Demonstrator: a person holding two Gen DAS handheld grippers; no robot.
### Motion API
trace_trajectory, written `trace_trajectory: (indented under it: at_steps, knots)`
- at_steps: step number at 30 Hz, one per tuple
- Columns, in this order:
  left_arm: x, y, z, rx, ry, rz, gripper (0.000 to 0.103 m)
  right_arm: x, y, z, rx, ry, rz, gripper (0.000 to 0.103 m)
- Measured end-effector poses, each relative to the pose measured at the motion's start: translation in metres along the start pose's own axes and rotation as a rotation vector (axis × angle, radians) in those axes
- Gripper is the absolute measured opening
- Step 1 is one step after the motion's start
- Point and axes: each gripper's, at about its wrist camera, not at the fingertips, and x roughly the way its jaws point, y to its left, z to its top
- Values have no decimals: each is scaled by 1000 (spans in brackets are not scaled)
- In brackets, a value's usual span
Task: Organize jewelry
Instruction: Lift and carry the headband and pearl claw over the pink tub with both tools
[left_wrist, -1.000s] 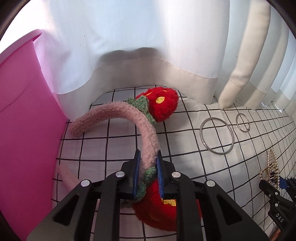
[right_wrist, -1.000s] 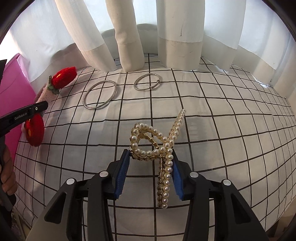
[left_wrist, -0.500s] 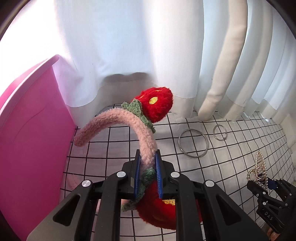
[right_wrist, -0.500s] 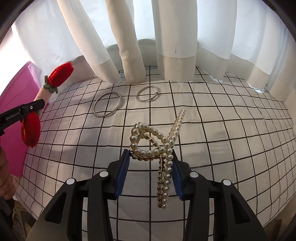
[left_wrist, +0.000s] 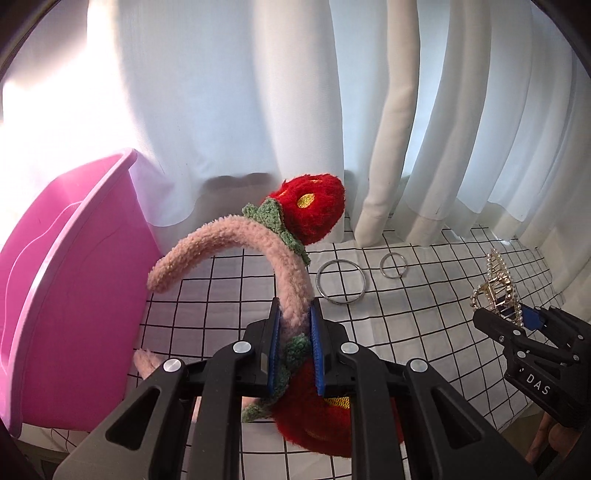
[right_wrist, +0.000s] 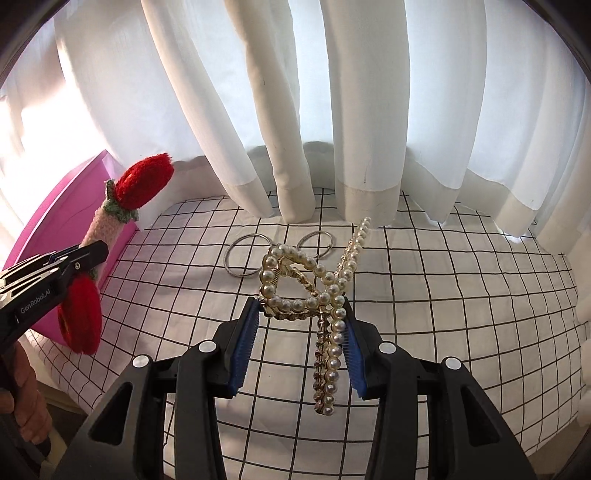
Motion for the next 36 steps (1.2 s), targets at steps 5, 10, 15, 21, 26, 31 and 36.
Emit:
trace_trajectory:
  at_steps: [5, 10, 15, 21, 26, 31, 36]
  knots:
    - [-26, -3, 9, -26, -45, 27, 15, -17, 3, 16, -54, -39, 44, 42]
    - [-53, 0, 19, -58, -98, 82, 15, -33, 13, 31, -117, -75, 93, 42]
    - [-78, 11, 26, -118, -144, 141, 15, -41, 29, 48, -179, -114, 144, 42]
    - [-108, 32, 32, -191, -194, 213, 15, -56, 58, 71, -267, -176, 209, 42]
    - [-132, 51, 30, -240, -220, 279, 15, -62, 88, 85, -330, -209, 275, 42]
    - [-152, 77, 29, -287, -235, 342, 15, -62, 128, 96, -389, -222, 348, 42]
    - [-166, 117, 32, -351, -236, 385, 15, -60, 173, 108, -438, -224, 429, 42]
